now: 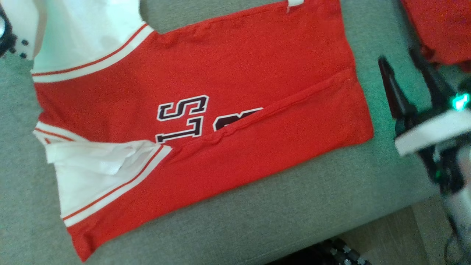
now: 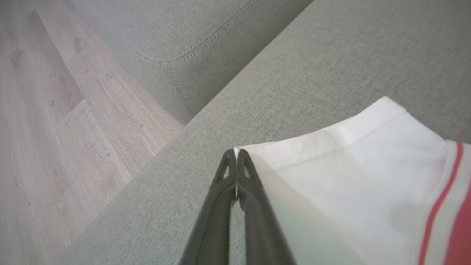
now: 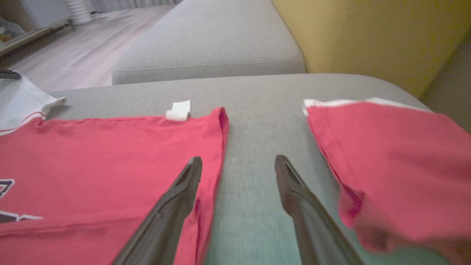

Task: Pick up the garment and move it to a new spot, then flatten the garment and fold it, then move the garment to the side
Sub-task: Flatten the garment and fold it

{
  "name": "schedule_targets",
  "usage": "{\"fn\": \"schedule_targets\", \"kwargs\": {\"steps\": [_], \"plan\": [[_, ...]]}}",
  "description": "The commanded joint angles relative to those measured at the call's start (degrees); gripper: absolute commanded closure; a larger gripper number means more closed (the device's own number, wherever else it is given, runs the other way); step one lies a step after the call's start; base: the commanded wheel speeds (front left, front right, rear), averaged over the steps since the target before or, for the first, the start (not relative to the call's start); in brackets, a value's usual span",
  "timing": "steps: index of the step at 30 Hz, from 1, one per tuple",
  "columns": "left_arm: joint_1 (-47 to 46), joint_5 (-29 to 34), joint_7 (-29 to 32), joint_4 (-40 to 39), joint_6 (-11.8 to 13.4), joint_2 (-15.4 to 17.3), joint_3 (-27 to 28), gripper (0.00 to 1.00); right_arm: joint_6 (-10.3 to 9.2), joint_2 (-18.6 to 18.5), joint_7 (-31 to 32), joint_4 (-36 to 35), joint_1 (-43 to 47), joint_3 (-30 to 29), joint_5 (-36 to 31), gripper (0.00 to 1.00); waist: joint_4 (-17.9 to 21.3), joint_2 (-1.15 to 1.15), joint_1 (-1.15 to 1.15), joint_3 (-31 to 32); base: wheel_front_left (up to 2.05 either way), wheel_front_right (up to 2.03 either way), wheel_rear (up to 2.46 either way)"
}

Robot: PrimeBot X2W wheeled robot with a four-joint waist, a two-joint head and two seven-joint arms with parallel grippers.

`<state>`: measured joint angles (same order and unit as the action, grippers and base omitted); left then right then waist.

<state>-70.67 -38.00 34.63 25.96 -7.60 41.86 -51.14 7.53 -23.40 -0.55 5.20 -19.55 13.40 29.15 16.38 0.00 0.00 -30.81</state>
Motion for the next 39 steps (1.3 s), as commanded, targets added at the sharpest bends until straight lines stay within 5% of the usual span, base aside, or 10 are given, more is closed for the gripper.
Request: {"fn": "schedule_targets", "kwargs": {"steps": [1,17,20,27,32,39], "plan": [[-4.0,-0.2,-0.9,-1.6,0.1,1.7,2.1,1.00,-0.04,-1.9,1.7,-0.4,-2.6,1.3,0.9,0.00,-0.9,0.00,0.00,0.1,0.00,0.00,0.00],[-9.4,0.0,-7.3,-1.3,0.1,-0.8,-3.4,1.00,-0.04,-5.1,13.6,23.0,-29.4,14.3,9.6,0.00,-7.5,0.00,0.00,-2.2,0.00,0.00,0.00],[-10.1,-0.3,-8.1,-0.8,0.1,-1.1,-4.4,1.00,-0.04,-5.8,12.9,25.5,-31.1,15.9,10.0,0.18,-8.3,0.00,0.00,-2.5,0.00,0.00,0.00],[-10.7,-1.4,-9.8,0.8,0.1,-1.5,-5.9,1.00,-0.04,-6.8,11.3,28.0,-32.9,19.5,12.5,1.00,-9.3,0.00,0.00,-2.7,0.00,0.00,0.00],[-11.0,-1.5,-11.8,1.6,0.1,-1.6,-6.6,1.00,-0.04,-7.8,8.1,28.4,-34.2,21.0,12.9,1.00,-9.6,0.00,0.00,-2.6,0.00,0.00,0.00],[-13.4,2.0,-24.1,3.3,0.9,-2.9,-5.6,1.00,-0.04,-9.4,0.1,29.6,-37.0,20.8,13.9,1.00,-10.3,0.00,0.00,-1.7,0.00,0.00,0.00]]}}
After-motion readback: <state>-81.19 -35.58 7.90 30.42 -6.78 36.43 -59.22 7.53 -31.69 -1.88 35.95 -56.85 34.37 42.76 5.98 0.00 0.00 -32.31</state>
